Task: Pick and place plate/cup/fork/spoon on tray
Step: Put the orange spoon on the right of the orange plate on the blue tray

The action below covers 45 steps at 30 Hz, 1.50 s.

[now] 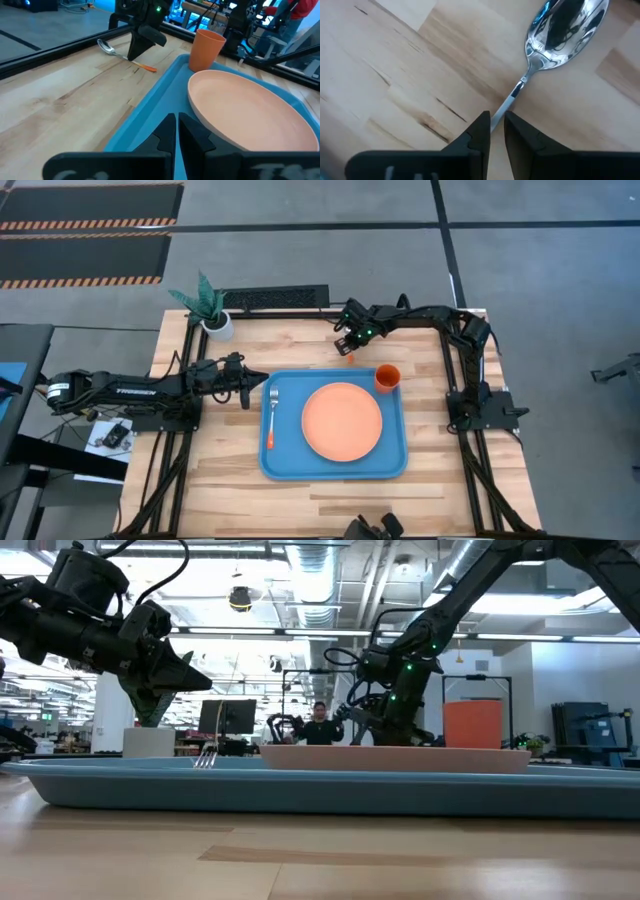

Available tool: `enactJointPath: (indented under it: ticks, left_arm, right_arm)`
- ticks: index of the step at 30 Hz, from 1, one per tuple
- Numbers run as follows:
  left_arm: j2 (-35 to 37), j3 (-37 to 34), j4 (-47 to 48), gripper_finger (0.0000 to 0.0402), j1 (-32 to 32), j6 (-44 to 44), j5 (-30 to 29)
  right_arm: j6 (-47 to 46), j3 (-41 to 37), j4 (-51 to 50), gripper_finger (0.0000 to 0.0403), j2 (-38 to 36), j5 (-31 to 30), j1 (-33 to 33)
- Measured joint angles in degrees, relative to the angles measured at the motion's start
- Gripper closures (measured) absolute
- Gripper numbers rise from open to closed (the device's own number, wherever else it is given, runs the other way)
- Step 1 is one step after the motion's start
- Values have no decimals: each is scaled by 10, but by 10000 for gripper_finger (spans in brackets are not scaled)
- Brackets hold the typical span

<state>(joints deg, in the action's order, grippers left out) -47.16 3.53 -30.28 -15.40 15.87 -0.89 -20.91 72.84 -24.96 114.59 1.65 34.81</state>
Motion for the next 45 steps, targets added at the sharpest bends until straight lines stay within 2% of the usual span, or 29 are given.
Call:
enactJointPath:
  ticks: [6, 10, 15, 20, 25, 31, 34, 39, 45]
  left_arm:
    - [0, 0, 0, 395, 0, 15, -2]
    - [0, 0, 0, 395, 0, 27, -14]
    - [0, 10, 1, 395, -9, 39, -15]
    - [0, 30, 54, 395, -40, 50, -13]
    - [0, 54, 105, 395, -79, 54, 17]
    - [0, 63, 106, 378, -120, 54, 67]
    - [-2, 63, 109, 356, -127, 55, 93]
    - [-18, 63, 112, 320, -127, 54, 96]
    - [-50, 63, 112, 304, -127, 54, 96]
  right_arm:
    - [0, 0, -16, 327, 0, -3, 0]
    - [0, 0, -39, 326, -1, -27, -1]
    - [20, 0, -25, 330, -1, -33, -10]
    - [50, -1, -9, 352, -1, -33, -18]
    - [90, -2, 24, 383, 1, -32, -31]
    - [94, -3, 78, 397, 3, -6, -38]
    - [91, -3, 83, 393, 3, 7, -40]
    - [89, -3, 81, 376, 3, 13, -49]
    - [73, -2, 35, 310, -3, 6, -56]
